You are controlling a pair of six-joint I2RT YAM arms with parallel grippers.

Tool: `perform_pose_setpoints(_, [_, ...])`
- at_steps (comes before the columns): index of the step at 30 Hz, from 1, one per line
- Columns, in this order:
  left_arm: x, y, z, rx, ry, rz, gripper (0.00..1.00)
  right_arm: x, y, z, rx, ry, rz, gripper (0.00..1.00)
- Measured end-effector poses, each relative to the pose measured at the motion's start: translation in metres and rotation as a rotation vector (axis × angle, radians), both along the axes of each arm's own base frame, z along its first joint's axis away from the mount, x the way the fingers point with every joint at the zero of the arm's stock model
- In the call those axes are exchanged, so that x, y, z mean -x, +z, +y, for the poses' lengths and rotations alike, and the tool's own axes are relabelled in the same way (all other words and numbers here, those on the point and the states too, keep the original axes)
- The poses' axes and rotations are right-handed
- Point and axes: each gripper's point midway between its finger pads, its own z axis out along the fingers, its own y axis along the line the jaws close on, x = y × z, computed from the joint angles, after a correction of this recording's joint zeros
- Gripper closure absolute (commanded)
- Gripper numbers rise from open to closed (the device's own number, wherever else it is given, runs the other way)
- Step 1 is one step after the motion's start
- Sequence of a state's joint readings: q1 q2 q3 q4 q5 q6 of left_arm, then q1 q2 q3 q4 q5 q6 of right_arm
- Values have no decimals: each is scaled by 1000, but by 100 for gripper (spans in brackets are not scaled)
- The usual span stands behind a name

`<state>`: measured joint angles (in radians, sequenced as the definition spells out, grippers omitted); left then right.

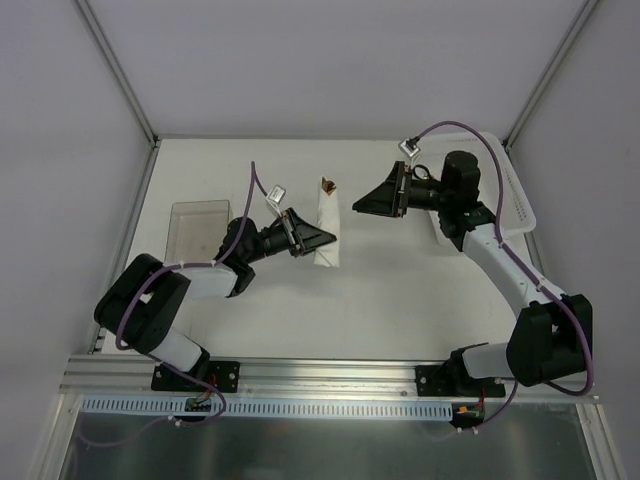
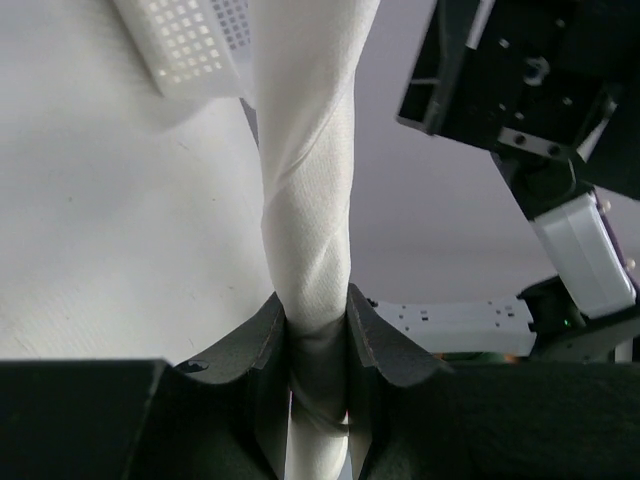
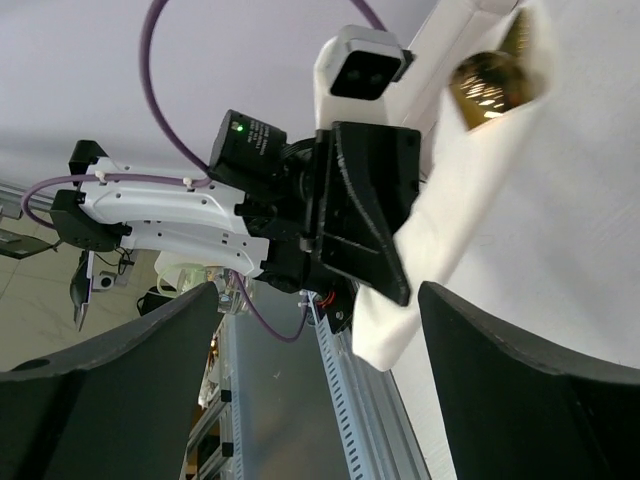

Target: Place the utensils on the paper napkin and roll it up

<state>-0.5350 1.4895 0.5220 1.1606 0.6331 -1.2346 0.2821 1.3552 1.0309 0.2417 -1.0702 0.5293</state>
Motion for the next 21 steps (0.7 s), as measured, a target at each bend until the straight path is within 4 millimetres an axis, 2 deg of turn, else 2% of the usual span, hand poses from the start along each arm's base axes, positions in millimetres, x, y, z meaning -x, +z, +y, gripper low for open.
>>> perform_pose_setpoints(4, [-14,-23,-5,-7,36,114,100,3,-4,2,8,10,8,16])
perform_pose_setpoints(6, [-17,-23,-6,-5,44,122,100,7,-9,5,14,22,15,16])
perform_pose_setpoints(9, [-20,-6,-12,18,41,77,100,13,-19,9,26,36,36,17])
perform_pose_setpoints(14, [-22,46,-14,76,43,-71,100,17,-29,11,34,37,64,20])
perform_pose_setpoints(17, [-17,70,-8,109,58,-135,100,15,-23,12,7,35,50,22])
perform_pose_setpoints(21, [-15,87,-4,142,82,-169,100,14,-5,15,-60,41,38,21])
